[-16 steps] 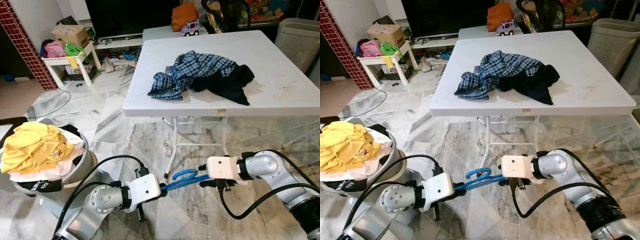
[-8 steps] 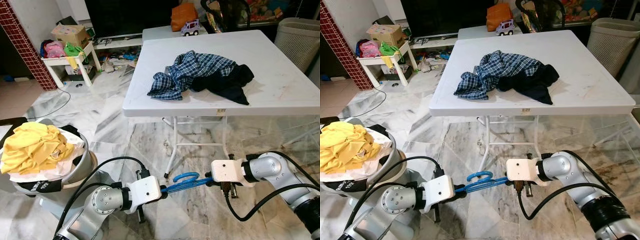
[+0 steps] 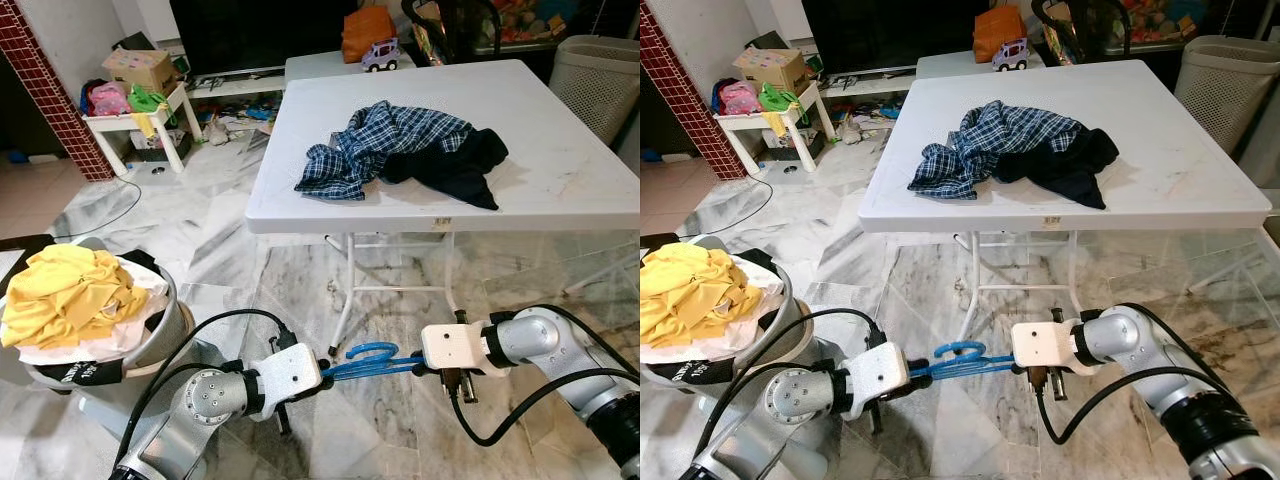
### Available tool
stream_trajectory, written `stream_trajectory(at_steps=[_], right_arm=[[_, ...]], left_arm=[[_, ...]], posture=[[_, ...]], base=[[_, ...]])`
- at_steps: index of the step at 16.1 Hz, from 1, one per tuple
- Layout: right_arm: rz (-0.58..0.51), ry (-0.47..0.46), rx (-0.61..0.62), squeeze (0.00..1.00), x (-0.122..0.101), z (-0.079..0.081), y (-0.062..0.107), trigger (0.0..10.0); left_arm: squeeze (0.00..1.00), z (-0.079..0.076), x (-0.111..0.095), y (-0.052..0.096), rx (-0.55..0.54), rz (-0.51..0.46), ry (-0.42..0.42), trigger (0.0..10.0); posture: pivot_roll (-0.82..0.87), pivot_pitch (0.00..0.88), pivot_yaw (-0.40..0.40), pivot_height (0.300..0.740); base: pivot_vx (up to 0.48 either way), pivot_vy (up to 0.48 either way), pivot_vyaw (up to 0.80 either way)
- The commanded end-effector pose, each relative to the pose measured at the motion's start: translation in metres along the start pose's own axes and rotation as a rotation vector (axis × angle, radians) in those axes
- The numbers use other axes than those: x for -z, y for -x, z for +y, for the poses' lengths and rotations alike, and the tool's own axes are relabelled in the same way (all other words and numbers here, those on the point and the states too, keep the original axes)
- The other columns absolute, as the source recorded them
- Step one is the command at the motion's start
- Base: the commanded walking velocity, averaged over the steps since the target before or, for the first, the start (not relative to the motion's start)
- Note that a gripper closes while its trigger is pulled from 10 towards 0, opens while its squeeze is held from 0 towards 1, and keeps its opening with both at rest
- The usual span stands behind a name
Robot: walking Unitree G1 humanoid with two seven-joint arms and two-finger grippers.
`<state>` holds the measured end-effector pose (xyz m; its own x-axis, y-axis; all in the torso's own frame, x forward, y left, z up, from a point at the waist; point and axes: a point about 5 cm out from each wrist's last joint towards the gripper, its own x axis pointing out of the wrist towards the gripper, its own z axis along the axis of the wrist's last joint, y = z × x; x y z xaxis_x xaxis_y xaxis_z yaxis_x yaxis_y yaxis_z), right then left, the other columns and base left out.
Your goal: Hang hanger
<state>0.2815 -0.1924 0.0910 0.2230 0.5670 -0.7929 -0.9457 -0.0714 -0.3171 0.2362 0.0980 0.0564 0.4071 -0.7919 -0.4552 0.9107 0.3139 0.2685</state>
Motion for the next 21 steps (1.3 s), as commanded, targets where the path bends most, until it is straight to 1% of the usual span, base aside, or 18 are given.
stream_trajectory(at_steps=[1,3,5,8,10,11,13,14,15,18,21], right_arm=[[-0.013,0.012,0.027,0.0,-0.004,-0.008,0.003,0.0],[-0.007,0.019,0.04,0.0,-0.003,-0.009,0.002,0.0],[0.013,0.032,0.096,0.0,-0.002,-0.013,0.0,0.0],[0.027,0.038,0.131,0.0,-0.001,-0.016,-0.001,0.0],[0.049,0.033,0.179,0.0,0.002,-0.02,-0.002,0.0],[0.061,0.014,0.217,0.0,0.005,-0.021,-0.003,0.0],[0.065,0.012,0.229,0.0,0.006,-0.022,-0.004,0.0],[0.08,0.009,0.243,0.0,0.008,-0.021,-0.005,0.0],[0.088,0.004,0.25,0.0,0.01,-0.021,-0.006,0.0],[0.106,-0.017,0.29,0.0,0.013,-0.024,-0.007,0.0],[0.119,-0.037,0.324,0.0,0.015,-0.027,-0.009,0.0]], left_arm=[[1.0,0.003,0.001,0.004,-0.024,-0.006,0.005,10.0],[1.0,0.004,0.002,0.005,-0.038,-0.012,0.007,10.0],[1.0,0.007,0.002,0.008,-0.083,-0.028,0.002,10.0],[1.0,0.008,0.001,0.009,-0.084,-0.03,0.001,10.0],[1.0,0.009,0.001,0.009,-0.085,-0.033,-0.002,10.0],[1.0,0.009,0.0,0.01,-0.093,-0.044,0.001,10.0],[1.0,0.008,0.0,0.01,-0.099,-0.053,0.008,10.0],[1.0,0.009,-0.009,0.01,-0.127,-0.115,0.077,10.0],[1.0,0.009,-0.012,0.011,-0.132,-0.133,0.097,10.0],[1.0,0.001,-0.01,0.012,-0.104,-0.126,0.11,10.0],[1.0,-0.002,-0.008,0.013,-0.116,-0.122,0.115,10.0]], posture=[[-0.09,0.0,0.104,0.74],[-0.09,0.0,0.104,0.74],[-0.09,0.0,0.104,0.74],[-0.08,0.0,0.098,0.74],[-0.08,0.0,0.098,0.74],[-0.09,0.0,0.098,0.74],[-0.09,0.0,0.097,0.74],[-0.09,0.0,0.096,0.74],[-0.09,0.0,0.096,0.74],[-0.09,0.0,0.091,0.74],[-0.08,0.0,0.083,0.74]], base=[[0.0,0.0,0.0],[0.0,0.0,0.0],[0.0,0.0,0.0],[0.0,0.0,0.0],[0.0,0.0,0.0],[0.0,0.0,0.0],[0.0,0.0,0.0],[0.0,0.0,0.0],[0.0,0.0,0.0],[0.0,0.0,0.0],[0.0,0.0,0.0]])
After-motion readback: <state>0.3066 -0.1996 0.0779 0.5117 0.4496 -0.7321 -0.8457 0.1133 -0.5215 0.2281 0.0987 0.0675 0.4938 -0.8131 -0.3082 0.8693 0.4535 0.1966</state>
